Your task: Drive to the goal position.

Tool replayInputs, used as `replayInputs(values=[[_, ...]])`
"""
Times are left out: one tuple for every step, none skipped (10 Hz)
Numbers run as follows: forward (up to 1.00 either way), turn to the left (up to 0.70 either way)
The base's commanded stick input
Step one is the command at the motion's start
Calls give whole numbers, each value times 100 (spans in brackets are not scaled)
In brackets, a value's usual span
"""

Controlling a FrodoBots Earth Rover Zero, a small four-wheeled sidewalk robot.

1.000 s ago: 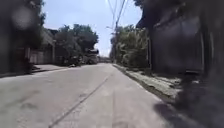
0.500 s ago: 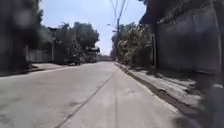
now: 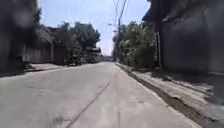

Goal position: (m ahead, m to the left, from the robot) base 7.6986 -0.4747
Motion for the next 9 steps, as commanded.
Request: replayInputs(values=[[85, 0], [85, 0], [85, 0], [85, 0], [85, -20], [85, -34], [85, -34], [85, -34], [85, -34]])
